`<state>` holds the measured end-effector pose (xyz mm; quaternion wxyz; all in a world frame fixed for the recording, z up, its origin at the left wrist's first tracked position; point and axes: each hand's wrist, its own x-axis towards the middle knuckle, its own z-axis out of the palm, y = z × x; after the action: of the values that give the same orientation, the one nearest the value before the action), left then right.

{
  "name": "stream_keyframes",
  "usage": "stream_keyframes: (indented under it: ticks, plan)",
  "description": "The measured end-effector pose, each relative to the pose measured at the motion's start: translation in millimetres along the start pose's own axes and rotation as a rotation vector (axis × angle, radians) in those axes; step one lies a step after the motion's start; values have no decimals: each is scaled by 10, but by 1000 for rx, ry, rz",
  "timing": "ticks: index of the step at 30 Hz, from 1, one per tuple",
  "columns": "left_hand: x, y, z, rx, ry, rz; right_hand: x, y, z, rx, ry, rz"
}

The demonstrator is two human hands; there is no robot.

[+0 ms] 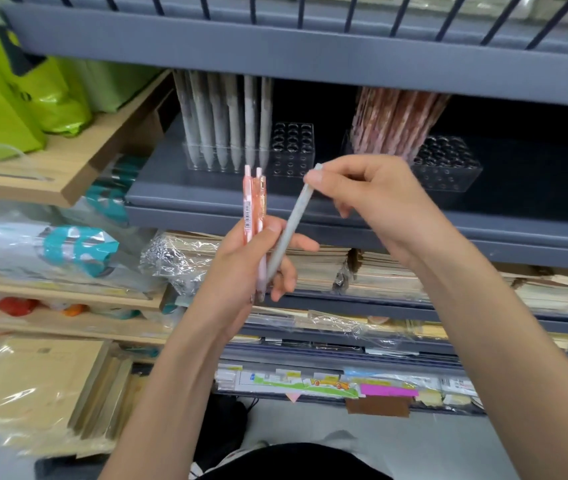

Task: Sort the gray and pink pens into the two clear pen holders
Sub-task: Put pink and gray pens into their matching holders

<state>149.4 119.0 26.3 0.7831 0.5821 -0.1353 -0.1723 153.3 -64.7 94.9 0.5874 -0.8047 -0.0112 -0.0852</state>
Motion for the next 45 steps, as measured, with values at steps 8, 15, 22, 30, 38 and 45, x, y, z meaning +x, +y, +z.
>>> stream_keyframes:
  ticks: [8, 15, 22, 30, 38, 45]
  plan:
    - [-36, -41, -98, -23, 51, 12, -4, 5, 218, 122, -104, 31]
    - [-60, 8, -267, -58, 101, -7, 428, -114, 229, 82, 205, -124]
    - [-73, 12, -425, -184, 68, -32, 876, -27, 316, -211, 507, -204]
    - [-111, 46, -548, -94, 132, 86, 1192, -79, 420, -659, 354, -161]
    - [-98, 71, -632, -73, 150, 55, 1282, -122, 452, -723, 235, -43]
    - [-41, 77, -623, -109, 166, 61, 1072, -126, 425, -686, 382, -46]
